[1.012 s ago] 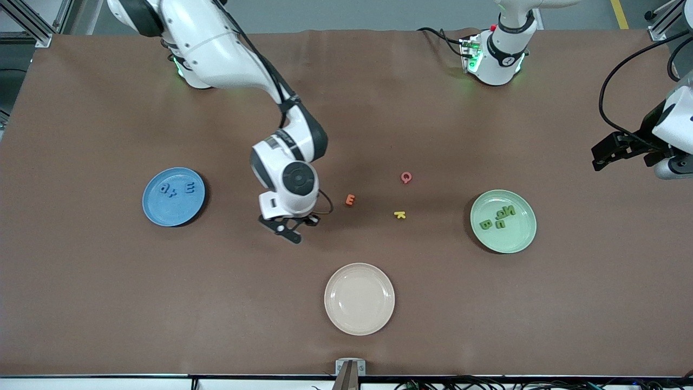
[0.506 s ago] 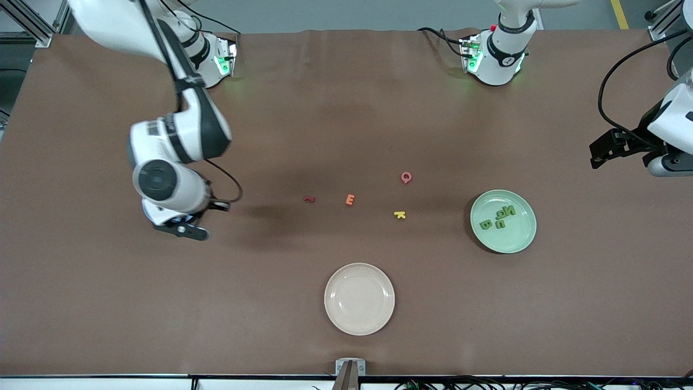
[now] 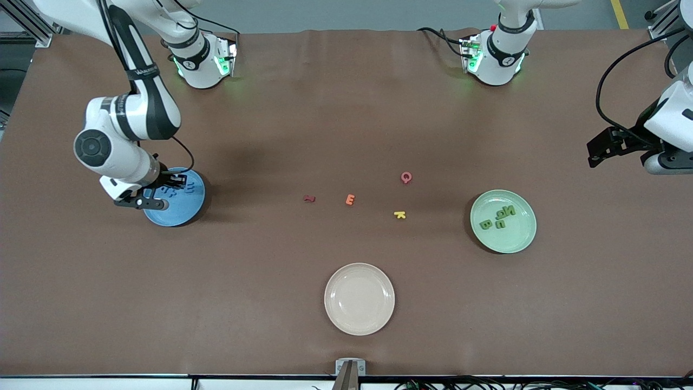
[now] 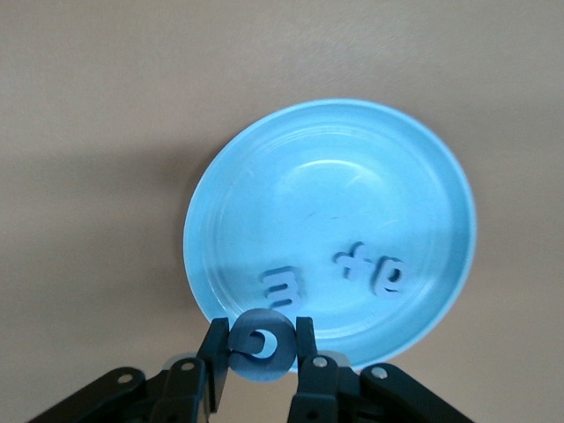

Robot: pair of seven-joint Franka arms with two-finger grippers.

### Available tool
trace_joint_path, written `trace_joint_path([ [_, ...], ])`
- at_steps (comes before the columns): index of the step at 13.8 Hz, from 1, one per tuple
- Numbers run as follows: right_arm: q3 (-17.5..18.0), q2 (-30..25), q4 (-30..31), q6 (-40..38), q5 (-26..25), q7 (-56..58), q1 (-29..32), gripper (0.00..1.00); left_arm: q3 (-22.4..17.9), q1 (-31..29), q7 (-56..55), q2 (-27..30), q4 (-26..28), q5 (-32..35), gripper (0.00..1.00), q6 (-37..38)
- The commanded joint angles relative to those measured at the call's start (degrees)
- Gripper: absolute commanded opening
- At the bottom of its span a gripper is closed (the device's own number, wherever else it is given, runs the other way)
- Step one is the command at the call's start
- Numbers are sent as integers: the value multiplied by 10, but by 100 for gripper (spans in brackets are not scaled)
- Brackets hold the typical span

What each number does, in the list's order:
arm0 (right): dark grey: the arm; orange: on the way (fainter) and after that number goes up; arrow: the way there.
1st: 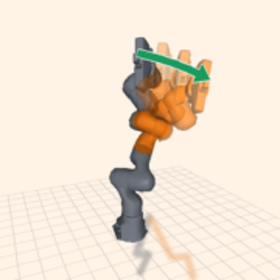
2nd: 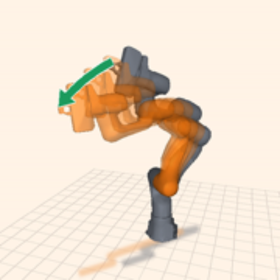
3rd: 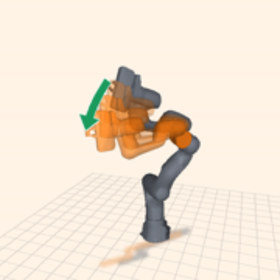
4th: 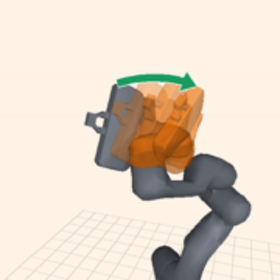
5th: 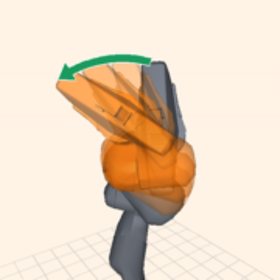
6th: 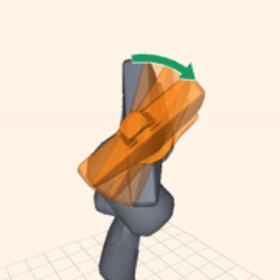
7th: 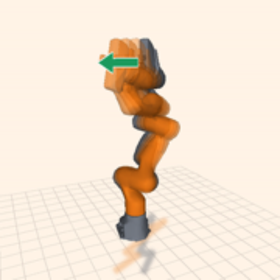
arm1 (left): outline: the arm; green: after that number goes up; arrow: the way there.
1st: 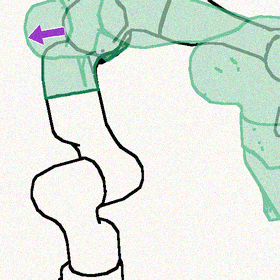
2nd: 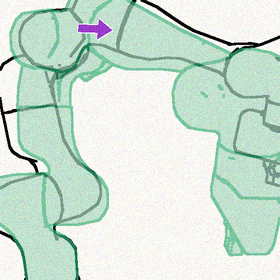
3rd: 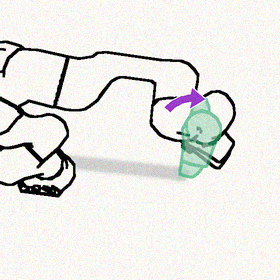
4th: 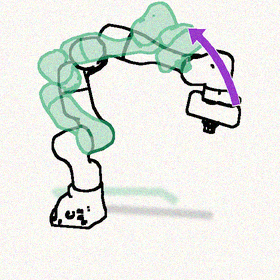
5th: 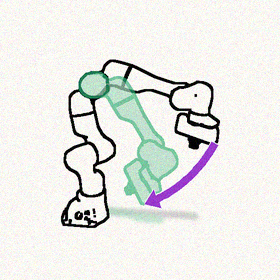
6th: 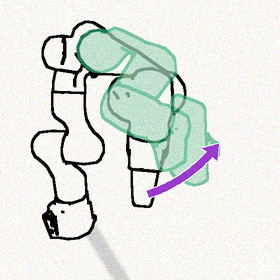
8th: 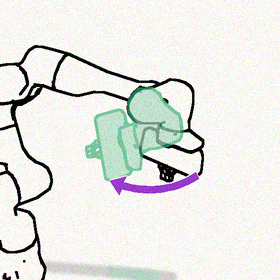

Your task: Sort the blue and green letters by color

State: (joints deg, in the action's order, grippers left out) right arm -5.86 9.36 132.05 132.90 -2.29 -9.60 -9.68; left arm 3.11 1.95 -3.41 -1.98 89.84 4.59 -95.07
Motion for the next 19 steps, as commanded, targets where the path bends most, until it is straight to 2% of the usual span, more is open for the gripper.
trace_joint_path([
  [1, 8, -9, 50, 71, 4, 5, 9, 8, -2, 2, 11, 10, 1, -10, 100, 0],
  [3, 8, 5, 51, 83, 4, 5, 13, 24, -2, 2, 11, 11, -7, -10, 100, 0],
  [4, 8, 6, 50, 83, 3, 6, 16, 42, -2, 2, 11, 13, -8, -10, 100, 3],
  [5, 8, 6, 50, 83, 3, 6, 16, 84, -3, 1, 11, 13, -8, -10, 100, 7],
  [6, 8, 5, 48, 83, 3, 6, 17, 100, -3, 1, 11, 13, -8, -10, 100, 7],
  [13, 8, 1, 33, 74, 2, 9, 16, 100, -2, 3, -3, 4, -17, -20, 100, 3],
  [15, 6, -3, 21, 68, 2, 43, 20, 100, -3, 3, -3, 3, -17, -19, 100, 2],
  [16, 6, -3, 6, 46, 2, 58, 33, 100, -3, 3, -3, 3, -17, -18, 100, 2],
  [19, 7, -3, -87, -85, 2, 97, 50, 100, -1, 6, -2, -2, -18, -12, 100, -2],
])
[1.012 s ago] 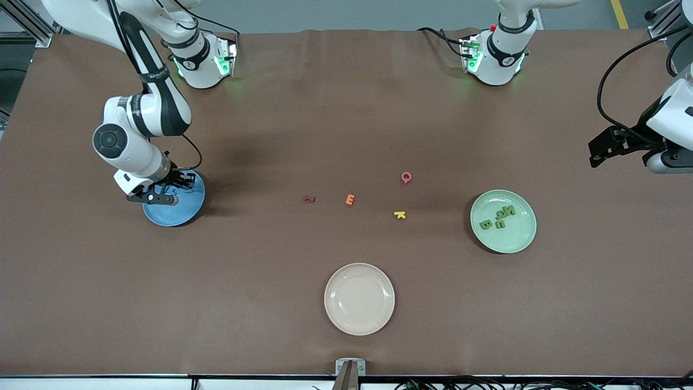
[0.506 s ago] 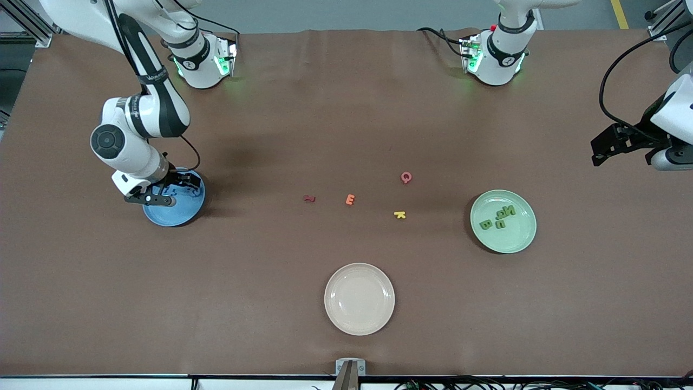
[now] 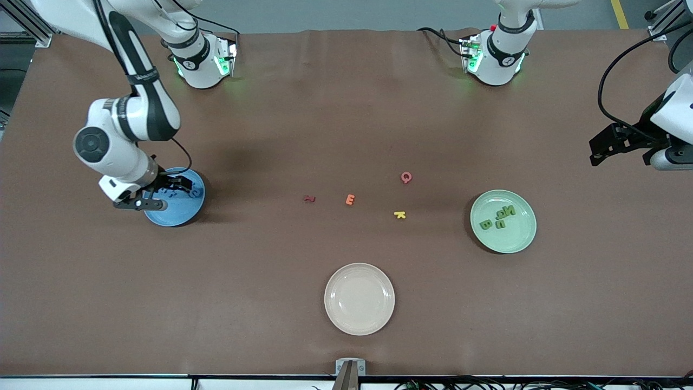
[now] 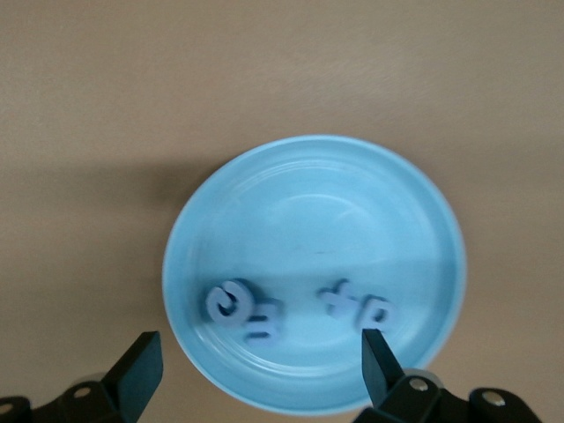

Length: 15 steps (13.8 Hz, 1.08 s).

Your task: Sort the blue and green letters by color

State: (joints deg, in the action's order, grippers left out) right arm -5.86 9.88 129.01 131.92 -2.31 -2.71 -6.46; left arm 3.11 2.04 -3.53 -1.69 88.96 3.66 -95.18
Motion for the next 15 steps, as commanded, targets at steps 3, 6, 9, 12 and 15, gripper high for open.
trace_joint_path([
  [3, 7, -6, -171, -217, 0, 30, 19, 100, -1, 5, -1, -8, -9, -5, 100, -7],
  [6, 8, -1, -302, -364, -4, 29, 15, 100, -1, 6, -1, -13, -9, -3, 100, -13],
  [9, 8, 14, -406, -439, -17, 29, 14, 100, 2, 6, -1, -13, -8, -2, 100, -21],
  [12, 8, 26, -458, -478, -39, 55, 21, 100, 8, 6, -2, -16, -7, -5, 100, -22],
  [15, 8, 26, -473, -475, -17, 76, 33, 100, 9, 2, -2, -16, -8, -7, 100, -22],
])
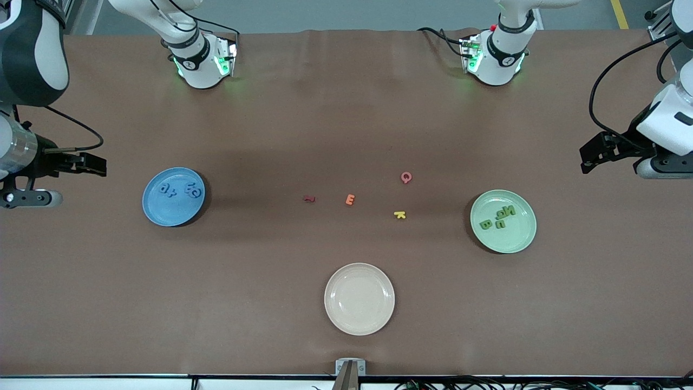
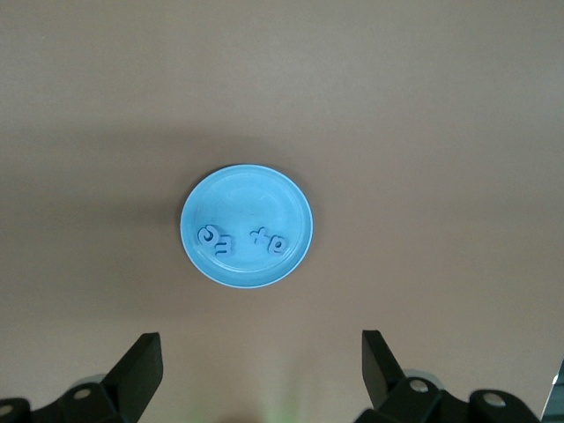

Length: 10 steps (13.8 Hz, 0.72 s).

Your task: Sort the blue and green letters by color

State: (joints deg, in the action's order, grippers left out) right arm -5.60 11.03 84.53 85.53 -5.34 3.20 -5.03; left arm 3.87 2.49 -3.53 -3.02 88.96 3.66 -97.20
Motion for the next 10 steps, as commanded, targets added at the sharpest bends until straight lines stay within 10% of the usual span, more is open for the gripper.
trace_joint_path([
  [1, 5, 18, -30, -9, 26, 16, 25, 100, 2, -1, -2, -3, -8, -6, 100, -4],
  [10, 5, 19, -53, -14, 38, 19, 36, 100, 3, 1, 5, -5, -5, -5, 100, -8],
])
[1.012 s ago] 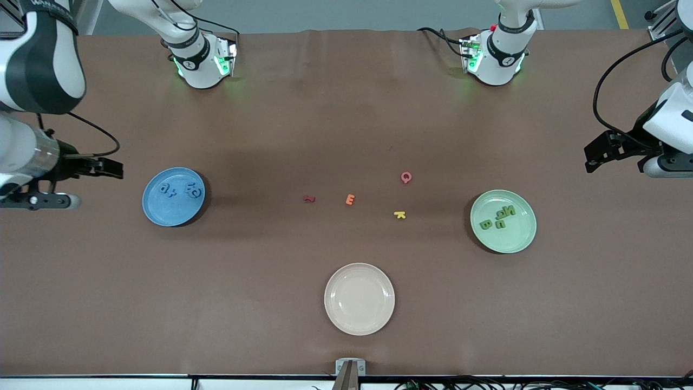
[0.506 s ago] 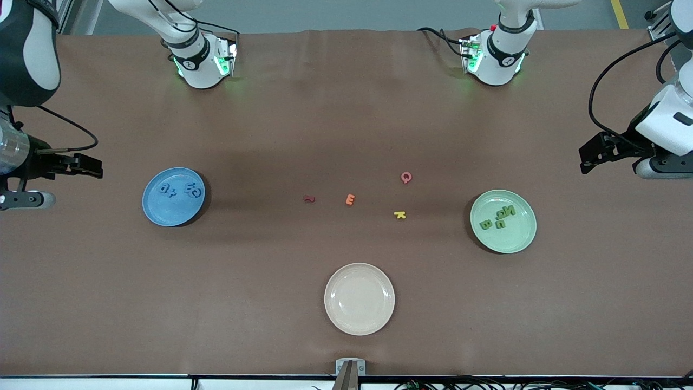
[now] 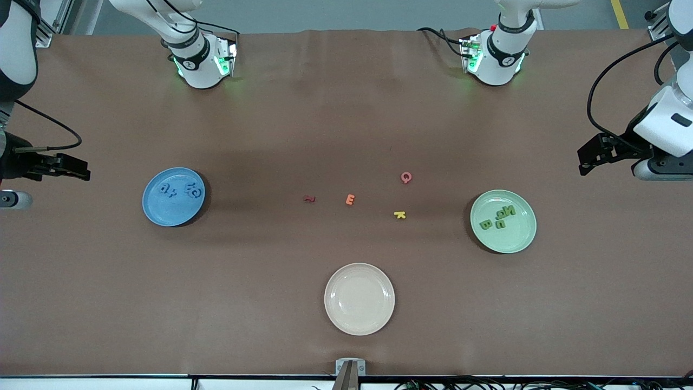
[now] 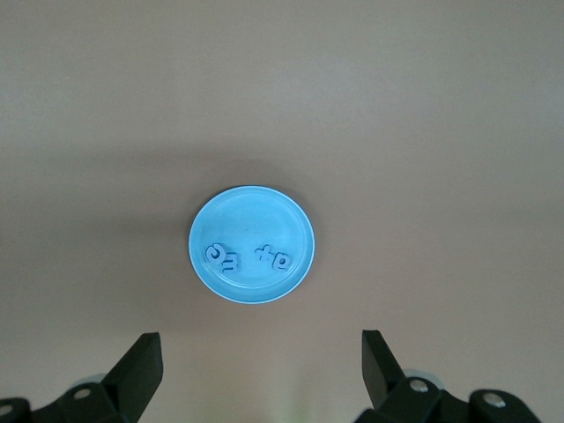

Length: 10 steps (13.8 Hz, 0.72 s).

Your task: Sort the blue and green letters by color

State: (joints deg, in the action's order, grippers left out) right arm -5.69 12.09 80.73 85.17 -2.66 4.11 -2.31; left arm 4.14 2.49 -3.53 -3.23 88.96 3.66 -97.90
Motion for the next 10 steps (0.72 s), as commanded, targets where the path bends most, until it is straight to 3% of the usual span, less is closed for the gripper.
trace_joint_path([
  [1, 5, 7, -10, -16, 11, 10, 9, 100, 0, 1, 5, -5, -5, -5, 100, 1],
  [10, 9, -55, 45, -28, 27, 54, 38, 100, 17, -3, 4, 1, 0, -14, 100, 49],
])
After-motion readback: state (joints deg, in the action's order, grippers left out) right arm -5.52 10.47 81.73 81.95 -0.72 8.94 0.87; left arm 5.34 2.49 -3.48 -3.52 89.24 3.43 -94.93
